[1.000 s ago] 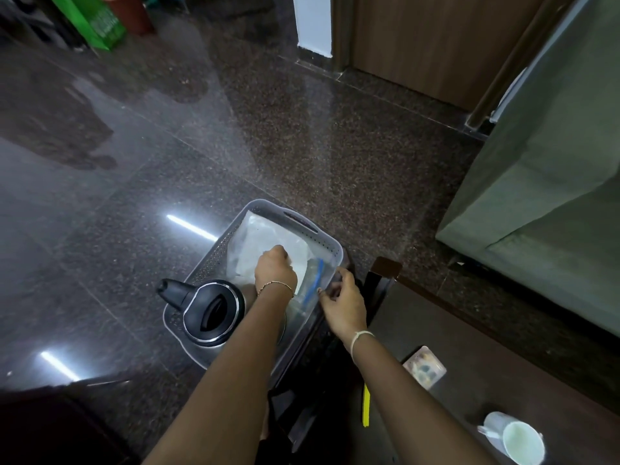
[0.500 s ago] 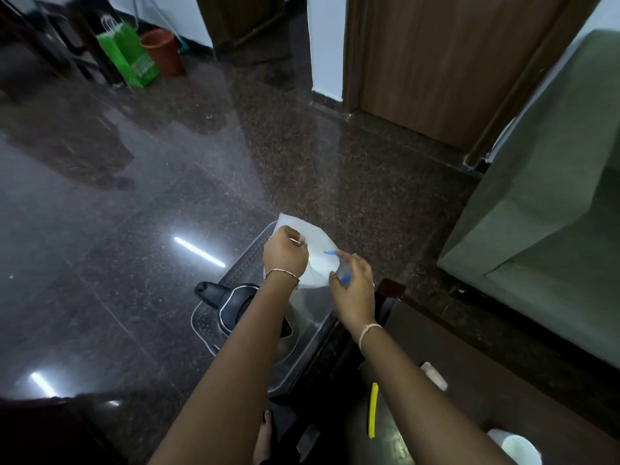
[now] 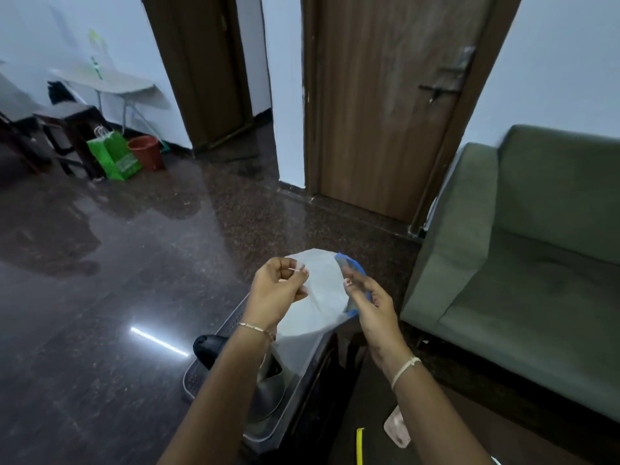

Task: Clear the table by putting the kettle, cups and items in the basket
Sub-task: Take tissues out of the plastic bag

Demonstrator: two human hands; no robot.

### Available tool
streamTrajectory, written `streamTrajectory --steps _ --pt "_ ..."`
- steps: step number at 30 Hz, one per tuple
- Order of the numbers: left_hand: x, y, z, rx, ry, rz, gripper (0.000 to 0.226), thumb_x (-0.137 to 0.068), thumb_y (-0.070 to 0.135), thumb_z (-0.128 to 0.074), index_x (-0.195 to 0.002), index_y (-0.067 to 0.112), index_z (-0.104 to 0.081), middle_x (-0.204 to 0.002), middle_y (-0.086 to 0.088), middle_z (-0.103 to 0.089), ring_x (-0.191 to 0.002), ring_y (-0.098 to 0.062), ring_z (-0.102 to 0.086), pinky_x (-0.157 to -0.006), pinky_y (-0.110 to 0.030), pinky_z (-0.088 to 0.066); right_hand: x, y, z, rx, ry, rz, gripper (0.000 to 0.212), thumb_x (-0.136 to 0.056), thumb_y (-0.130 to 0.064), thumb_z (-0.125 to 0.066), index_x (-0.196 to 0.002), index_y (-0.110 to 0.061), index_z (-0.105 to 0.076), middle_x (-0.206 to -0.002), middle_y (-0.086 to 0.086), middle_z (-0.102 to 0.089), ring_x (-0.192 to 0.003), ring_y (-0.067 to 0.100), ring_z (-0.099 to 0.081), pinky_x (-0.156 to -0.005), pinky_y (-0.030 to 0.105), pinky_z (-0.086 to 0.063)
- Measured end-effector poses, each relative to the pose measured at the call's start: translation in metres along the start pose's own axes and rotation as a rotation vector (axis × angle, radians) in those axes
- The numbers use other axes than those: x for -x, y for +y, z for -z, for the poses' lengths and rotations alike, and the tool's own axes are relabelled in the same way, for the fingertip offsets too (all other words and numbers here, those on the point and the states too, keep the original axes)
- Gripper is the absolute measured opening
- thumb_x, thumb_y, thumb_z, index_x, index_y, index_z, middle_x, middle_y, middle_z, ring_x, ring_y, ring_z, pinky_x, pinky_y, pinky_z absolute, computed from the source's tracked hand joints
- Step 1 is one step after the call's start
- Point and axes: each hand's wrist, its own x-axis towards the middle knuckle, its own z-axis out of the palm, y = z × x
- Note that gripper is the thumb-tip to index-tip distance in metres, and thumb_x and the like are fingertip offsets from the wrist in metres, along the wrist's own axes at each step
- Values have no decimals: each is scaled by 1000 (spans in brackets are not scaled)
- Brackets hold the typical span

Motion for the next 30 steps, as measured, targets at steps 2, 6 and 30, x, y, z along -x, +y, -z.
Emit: streamTrajectory --steps 2,6,30 --pt "15 11 2 7 -43 -47 9 -87 9 -67 -94 11 -62 -79 -5 -63 -57 -10 -60 -59 -21 -53 11 -23 0 -26 -32 48 28 -92 -20 -64 -117 -31 -69 -121 -18 -68 -115 -4 -60 -92 12 -50" --pt "37 30 5 29 -127 -105 12 -85 12 -69 -96 13 -64 -79 2 -64 -63 -10 -61 -68 -25 -54 31 -55 -7 24 -11 120 39 -91 -11 -65 -124 -32 -63 -123 -12 -67 -116 0 -61 -98 23 -49" --pt "44 99 48 -289 -340 -632 63 -75 66 -61 -130 55 -35 -148 25 -26 -140 -12 -27 -112 -51 -34 102 -157 -34 -16 150 385 42 -55 -17 -90 -96 -19 -78 -110 3 -73 -99 22 -71 -74 33 -60"
